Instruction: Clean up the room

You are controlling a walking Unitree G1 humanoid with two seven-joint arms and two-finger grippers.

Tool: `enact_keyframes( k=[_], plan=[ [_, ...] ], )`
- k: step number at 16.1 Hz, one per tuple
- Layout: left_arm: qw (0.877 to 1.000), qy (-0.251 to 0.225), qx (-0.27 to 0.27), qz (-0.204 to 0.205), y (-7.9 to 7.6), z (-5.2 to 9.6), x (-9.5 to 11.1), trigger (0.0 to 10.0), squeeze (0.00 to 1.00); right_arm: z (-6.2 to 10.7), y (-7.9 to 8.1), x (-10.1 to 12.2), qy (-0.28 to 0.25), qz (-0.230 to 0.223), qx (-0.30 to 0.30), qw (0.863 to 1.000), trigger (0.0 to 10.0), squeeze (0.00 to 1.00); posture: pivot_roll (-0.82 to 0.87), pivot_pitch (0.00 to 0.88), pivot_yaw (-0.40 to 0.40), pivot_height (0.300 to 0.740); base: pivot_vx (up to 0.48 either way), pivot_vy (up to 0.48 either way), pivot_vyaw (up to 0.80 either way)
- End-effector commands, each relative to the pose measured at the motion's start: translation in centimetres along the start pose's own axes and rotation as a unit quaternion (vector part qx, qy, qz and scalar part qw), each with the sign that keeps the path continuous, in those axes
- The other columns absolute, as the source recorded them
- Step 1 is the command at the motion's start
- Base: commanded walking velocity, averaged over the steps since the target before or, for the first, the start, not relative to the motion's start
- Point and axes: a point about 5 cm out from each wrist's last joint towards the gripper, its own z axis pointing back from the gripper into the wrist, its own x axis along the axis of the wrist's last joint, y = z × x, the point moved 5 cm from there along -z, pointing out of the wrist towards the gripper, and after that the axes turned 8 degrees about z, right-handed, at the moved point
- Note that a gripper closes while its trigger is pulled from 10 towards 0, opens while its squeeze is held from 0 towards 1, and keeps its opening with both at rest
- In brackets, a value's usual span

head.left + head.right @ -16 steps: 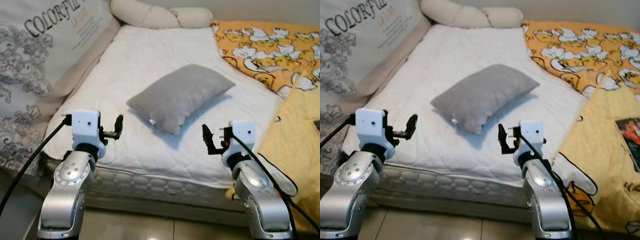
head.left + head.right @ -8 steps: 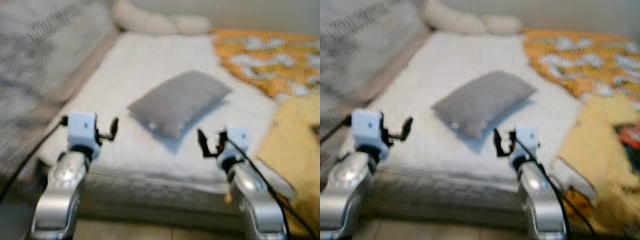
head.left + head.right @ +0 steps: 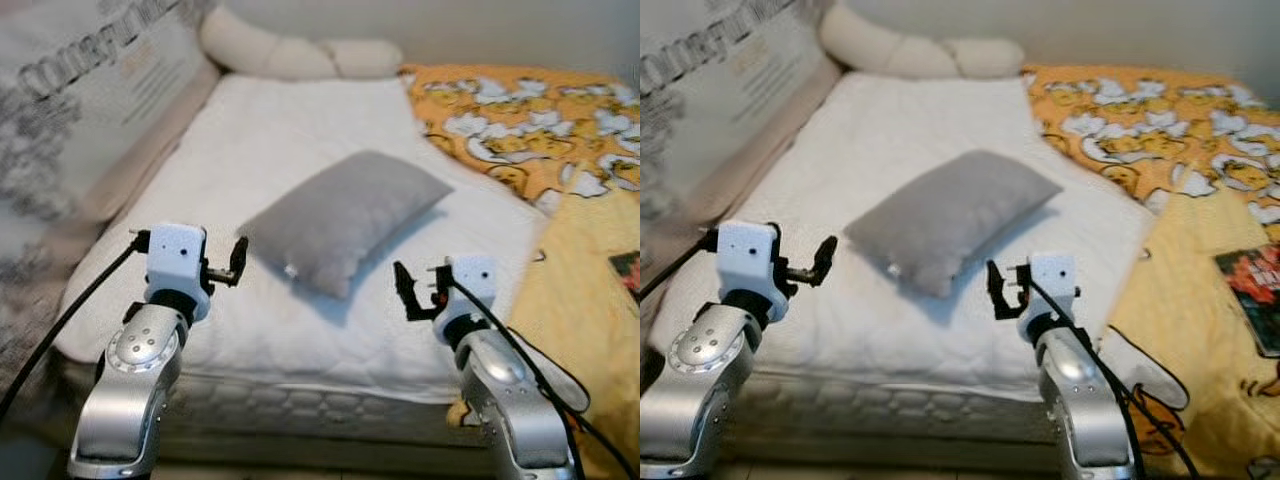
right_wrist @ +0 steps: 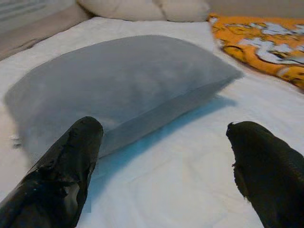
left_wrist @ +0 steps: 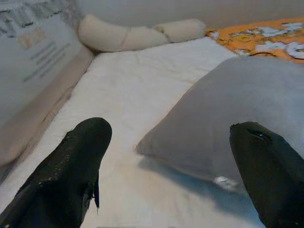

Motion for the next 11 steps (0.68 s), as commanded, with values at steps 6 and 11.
enact_keyframes(
  k=[6, 11],
  plan=[
    [1.0, -0.001, -0.017, -0.009, -0.74, -0.03, 0.11, 10.0, 0.0, 0.02, -0.43, 0.42, -0.009, 0.005, -0.003, 1.0, 10.0, 0.0, 0.0, 0.0, 0.013, 0.74, 0.126, 0.0, 0.0],
    [1.0, 0.0, -0.024, -0.01, -0.88, -0.08, 0.1, 10.0, 0.0, -0.05, -0.3, 0.39, -0.009, 0.002, -0.001, 1.0, 10.0, 0.0, 0.01, 0.0, 0.015, 0.74, 0.0, 0.0, 0.0]
  ],
)
